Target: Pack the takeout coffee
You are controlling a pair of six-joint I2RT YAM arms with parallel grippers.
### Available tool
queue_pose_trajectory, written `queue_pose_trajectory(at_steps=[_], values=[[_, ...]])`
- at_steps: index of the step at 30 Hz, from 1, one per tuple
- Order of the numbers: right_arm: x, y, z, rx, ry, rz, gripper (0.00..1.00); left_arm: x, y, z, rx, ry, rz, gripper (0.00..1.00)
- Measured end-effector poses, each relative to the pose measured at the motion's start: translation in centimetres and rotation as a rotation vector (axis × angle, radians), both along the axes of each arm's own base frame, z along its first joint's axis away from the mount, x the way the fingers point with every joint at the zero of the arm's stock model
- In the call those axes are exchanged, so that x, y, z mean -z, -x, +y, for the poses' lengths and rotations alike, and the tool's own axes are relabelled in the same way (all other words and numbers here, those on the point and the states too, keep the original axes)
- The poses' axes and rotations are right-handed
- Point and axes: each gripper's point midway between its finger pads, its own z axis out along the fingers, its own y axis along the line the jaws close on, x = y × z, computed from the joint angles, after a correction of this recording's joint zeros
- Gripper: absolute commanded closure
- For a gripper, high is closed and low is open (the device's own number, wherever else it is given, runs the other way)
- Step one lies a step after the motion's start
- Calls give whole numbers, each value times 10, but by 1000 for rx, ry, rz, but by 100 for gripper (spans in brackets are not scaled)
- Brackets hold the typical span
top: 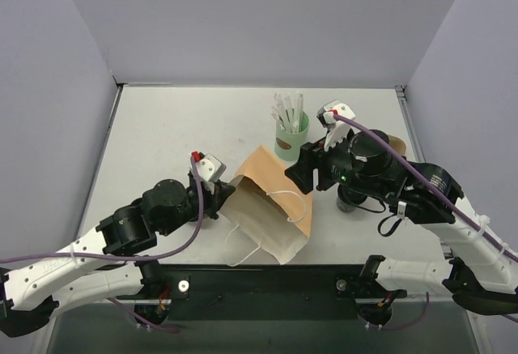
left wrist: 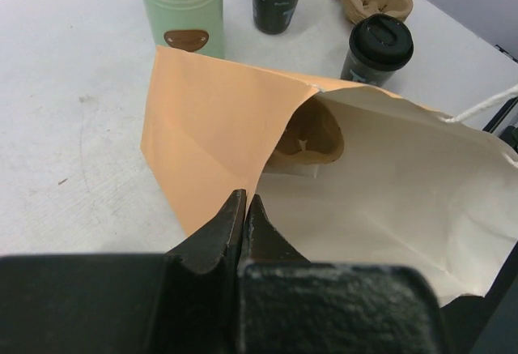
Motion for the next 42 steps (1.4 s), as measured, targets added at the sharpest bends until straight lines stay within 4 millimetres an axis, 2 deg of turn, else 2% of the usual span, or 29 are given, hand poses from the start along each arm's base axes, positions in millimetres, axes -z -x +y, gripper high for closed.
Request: queue_pose_trajectory(at_steps=[8, 15, 19, 23, 26, 29, 30, 31, 32, 33, 36, 39, 42], values=[[10, -9, 6, 8, 58, 41, 39, -19, -1, -15, 28, -18, 40, 100], [-1, -16, -5, 43, 57, 46, 39, -41, -2, -7, 21, 2, 164, 100], [0, -16, -11, 55, 65, 57, 39, -49, -3, -1, 30, -33, 229, 100], [4, -14, -15, 55, 79, 76, 39, -60, -1, -4, 80, -102, 267, 100], [6, -12, -15, 49, 80, 87, 39, -57, 0, -13, 138, -157, 301, 100], [7, -11, -15, 51, 76, 99, 40, -42, 3, -20, 194, -211, 359, 100], [7, -10, -15, 54, 73, 103, 40, -35, 4, -22, 214, -229, 385, 98], [7, -10, -15, 56, 71, 105, 40, -31, 4, -24, 227, -246, 406, 90], [7, -10, -15, 57, 68, 107, 40, -27, 4, -26, 241, -261, 422, 80], [6, -9, -15, 53, 64, 111, 40, -25, 2, -28, 246, -275, 433, 64], [5, -7, -15, 46, 55, 116, 39, -25, -7, -34, 247, -304, 423, 46], [5, -7, -16, 47, 54, 118, 38, -39, -21, -36, 218, -304, 379, 42], [6, -11, -19, 54, 60, 118, 38, -69, -37, -35, 178, -266, 297, 38]])
